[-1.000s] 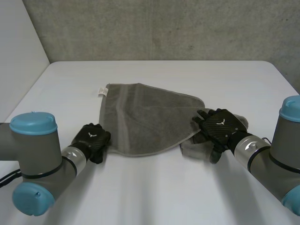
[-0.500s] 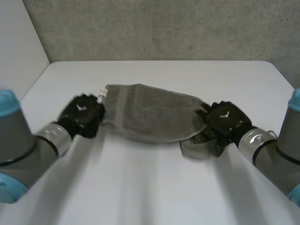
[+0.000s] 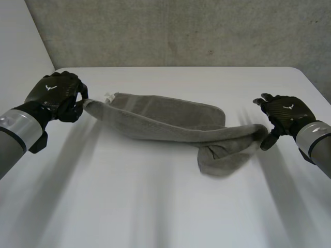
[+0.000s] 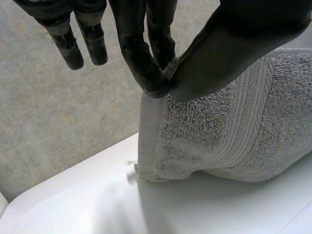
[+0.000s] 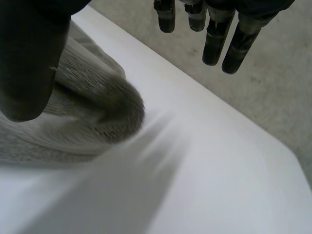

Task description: Fold the towel.

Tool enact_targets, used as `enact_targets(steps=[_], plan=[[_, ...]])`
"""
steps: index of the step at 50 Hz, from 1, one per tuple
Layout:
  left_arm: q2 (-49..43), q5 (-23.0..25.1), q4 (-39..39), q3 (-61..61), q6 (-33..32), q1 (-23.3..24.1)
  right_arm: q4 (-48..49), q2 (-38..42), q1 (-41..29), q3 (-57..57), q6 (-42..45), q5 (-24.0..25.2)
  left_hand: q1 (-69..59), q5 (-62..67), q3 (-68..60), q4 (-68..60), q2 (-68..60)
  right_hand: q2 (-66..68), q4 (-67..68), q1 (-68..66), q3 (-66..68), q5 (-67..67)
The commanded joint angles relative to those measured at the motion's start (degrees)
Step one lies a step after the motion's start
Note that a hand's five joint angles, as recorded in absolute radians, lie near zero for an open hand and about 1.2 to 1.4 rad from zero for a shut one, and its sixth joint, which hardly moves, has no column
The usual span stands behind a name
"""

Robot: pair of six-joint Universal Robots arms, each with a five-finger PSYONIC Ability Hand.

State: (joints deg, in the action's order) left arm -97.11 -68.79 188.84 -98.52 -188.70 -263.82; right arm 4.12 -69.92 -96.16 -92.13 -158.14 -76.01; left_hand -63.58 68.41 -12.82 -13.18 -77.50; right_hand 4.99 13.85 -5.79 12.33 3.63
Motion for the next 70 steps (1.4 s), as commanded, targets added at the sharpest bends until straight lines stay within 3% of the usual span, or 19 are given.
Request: enact_targets(steps=[1, 13, 21, 37, 41, 45, 55, 70], plan=[[0.70, 0.15, 0.04, 0.61, 0.08, -1.26, -1.13, 7.06, 2.38, 2.92, -7.17, 1.39, -16.42, 1.59, 2.82, 3.18, -2.50, -3.32, -3.85, 4.12, -2.33, -3.63], [1.75, 0.15, 0.04, 2.10, 0.17, -4.59, -4.82, 12.79, 3.09, 7.85, -17.29, 7.46, -16.42, 1.59, 2.82, 3.18, -2.50, -0.63, -3.85, 1.43, -2.33, -3.63], [2.63, 0.15, 0.13, 3.25, 1.40, -5.30, -8.68, 15.51, 2.91, 9.87, -27.47, 17.03, -16.42, 1.59, 2.82, 3.18, -2.50, 0.55, -3.85, 0.25, -2.33, -3.63], [4.03, 0.23, 0.04, 4.04, 2.37, -7.32, -9.30, 16.92, 3.61, 12.32, -34.25, 17.83, -16.42, 1.59, 2.82, 3.18, -2.50, 5.43, -3.85, -4.63, -2.33, -3.21], [5.26, 0.15, 0.04, 4.56, 2.98, -7.76, -9.39, 16.57, 4.76, 12.42, -34.25, 17.74, -16.42, 1.59, 2.82, 3.18, -2.50, 4.93, -3.85, -4.12, -2.33, -3.63], [6.06, 0.24, -0.05, 4.83, 3.95, -7.76, -10.18, 16.04, 5.90, 12.15, -33.81, 17.57, -16.42, 1.59, 2.82, 3.18, -2.50, -4.78, -3.85, 5.58, -2.33, -3.63], [8.69, 0.41, -0.05, 4.65, 5.71, -7.76, -12.21, 12.18, 8.01, 6.97, -31.88, 18.01, -16.42, 1.59, 2.82, 3.18, -2.50, -4.99, -3.85, 5.79, -2.33, -3.63], [10.10, 0.41, -0.05, 4.21, 5.80, -7.67, -9.58, 12.44, 4.68, 6.17, -30.91, 17.22, -16.42, 1.59, 2.82, 3.18, -2.50, 1.05, -3.85, -0.25, -2.33, -3.63]])
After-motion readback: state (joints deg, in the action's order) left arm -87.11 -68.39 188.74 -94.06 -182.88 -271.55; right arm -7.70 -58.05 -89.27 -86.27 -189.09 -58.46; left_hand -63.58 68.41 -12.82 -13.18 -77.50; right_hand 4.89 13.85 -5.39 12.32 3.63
